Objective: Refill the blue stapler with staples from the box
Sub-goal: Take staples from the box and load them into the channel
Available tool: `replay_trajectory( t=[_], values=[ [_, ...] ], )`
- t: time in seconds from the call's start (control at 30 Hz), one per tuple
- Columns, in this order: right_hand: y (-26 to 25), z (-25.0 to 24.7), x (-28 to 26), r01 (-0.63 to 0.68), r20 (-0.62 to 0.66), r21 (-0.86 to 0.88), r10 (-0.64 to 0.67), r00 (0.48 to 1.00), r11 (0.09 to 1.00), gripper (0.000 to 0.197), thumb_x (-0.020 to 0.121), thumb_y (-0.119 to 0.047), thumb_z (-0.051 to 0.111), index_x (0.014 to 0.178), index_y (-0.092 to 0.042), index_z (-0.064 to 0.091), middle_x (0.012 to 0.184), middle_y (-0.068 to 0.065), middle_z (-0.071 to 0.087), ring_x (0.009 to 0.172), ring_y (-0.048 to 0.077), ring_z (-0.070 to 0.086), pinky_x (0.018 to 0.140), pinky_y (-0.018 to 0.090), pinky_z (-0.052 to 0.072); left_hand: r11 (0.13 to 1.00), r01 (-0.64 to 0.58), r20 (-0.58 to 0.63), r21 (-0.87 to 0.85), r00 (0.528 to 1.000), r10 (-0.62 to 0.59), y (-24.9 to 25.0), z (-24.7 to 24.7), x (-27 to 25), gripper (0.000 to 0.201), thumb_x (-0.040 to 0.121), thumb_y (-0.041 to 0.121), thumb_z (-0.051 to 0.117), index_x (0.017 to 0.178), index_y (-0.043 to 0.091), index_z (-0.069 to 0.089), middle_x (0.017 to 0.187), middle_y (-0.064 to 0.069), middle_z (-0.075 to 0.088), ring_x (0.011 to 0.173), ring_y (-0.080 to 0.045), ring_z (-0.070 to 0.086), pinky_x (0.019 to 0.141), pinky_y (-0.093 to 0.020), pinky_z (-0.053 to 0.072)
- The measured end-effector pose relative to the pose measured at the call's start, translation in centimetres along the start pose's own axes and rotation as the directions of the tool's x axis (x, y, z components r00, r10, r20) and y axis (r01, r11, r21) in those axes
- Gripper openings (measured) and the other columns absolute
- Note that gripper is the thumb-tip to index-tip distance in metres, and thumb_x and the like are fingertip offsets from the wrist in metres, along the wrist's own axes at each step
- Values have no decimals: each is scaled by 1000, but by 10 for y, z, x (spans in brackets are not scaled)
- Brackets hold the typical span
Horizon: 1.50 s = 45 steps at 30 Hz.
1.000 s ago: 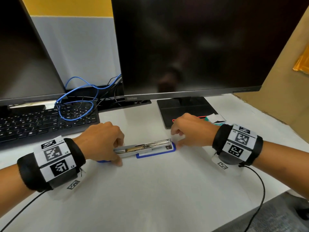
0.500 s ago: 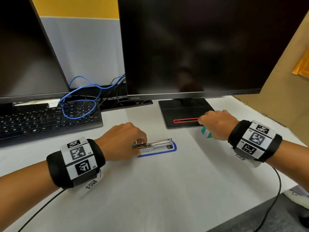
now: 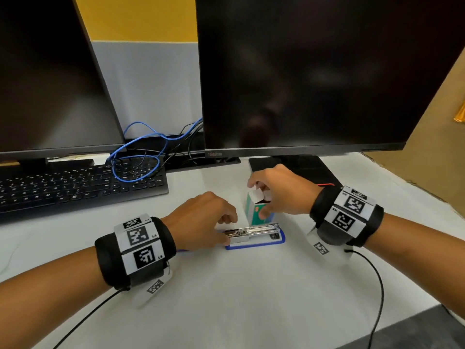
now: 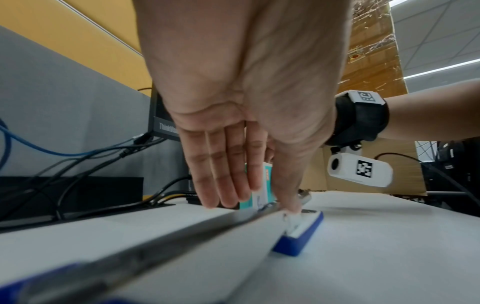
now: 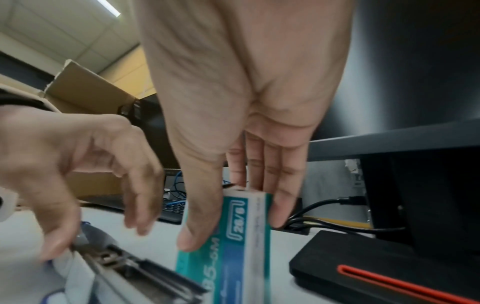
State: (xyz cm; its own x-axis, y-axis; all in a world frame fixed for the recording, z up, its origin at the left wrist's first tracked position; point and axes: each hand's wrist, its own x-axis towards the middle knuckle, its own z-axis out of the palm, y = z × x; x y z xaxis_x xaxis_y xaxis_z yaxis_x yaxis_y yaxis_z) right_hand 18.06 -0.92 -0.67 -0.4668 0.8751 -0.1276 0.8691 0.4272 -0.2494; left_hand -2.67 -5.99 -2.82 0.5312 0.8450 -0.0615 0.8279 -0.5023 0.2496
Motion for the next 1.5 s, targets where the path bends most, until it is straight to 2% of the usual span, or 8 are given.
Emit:
replay_trajectory(
  t=[0.2,0.4,0.6,0.77,0.9,1.1,1.3,1.5],
  values=[
    [-8,8,7,109,-80,142,-98,992,984,56,68,-35,86,116,-24,59,111,1,69,100,17,62,87,41,59,978,90,-246,-191,960,-136,-6,-7,14,42,79,43,75,110,24,54,110,6,63,100,-12,61,79,-32,60],
    [-4,5,3,188,-114,255,-163,980,949,41,78,-31,79,114,-15,68,112,4,72,96,16,70,86,31,61,954,54,-232,-294,964,-126,-6,-9,28,41,81,28,77,113,23,53,113,3,65,102,-13,63,82,-32,60],
    [3,6,5,271,-78,209,-261,962,939,33,89,-27,67,121,-19,70,120,1,72,95,11,68,86,21,58,921,30,-255,-388,957,-138,-5,-10,29,26,80,16,78,101,19,63,105,1,66,95,-16,66,71,-20,58],
    [4,6,9,330,4,18,-330,944,944,32,95,-27,58,126,-26,66,120,-1,67,87,4,54,72,8,39,963,-9,-257,-270,964,-63,-17,-8,19,24,76,24,81,96,20,69,93,6,62,83,-12,62,74,-27,61],
    [-1,-3,7,351,-30,4,-351,936,936,25,91,-34,63,110,-23,73,110,-2,67,87,8,60,77,23,58,968,-2,-245,-251,968,-62,-20,-5,17,19,78,24,79,94,19,71,93,6,62,84,-13,61,75,-27,60],
    [5,2,8,225,-138,62,-215,967,972,22,89,-37,65,86,-17,73,89,2,72,76,13,64,74,34,62,970,16,-237,-244,969,-75,-16,-3,21,13,78,21,77,88,18,70,101,3,62,91,-17,60,80,-33,60],
    [0,5,8,272,-101,112,-262,960,956,13,88,-19,68,97,-17,78,101,-1,72,80,12,63,65,15,49,955,23,-242,-296,965,-98,-14,3,19,21,76,25,78,91,19,64,96,5,68,88,-16,64,78,-30,61],
    [-12,10,6,291,25,-16,-291,956,957,18,88,-21,68,102,-18,79,96,-1,77,85,18,69,79,32,60,950,-42,-274,-309,961,-47,-2,5,9,51,69,27,82,102,27,42,96,7,63,88,-16,64,74,-32,61]
  ],
)
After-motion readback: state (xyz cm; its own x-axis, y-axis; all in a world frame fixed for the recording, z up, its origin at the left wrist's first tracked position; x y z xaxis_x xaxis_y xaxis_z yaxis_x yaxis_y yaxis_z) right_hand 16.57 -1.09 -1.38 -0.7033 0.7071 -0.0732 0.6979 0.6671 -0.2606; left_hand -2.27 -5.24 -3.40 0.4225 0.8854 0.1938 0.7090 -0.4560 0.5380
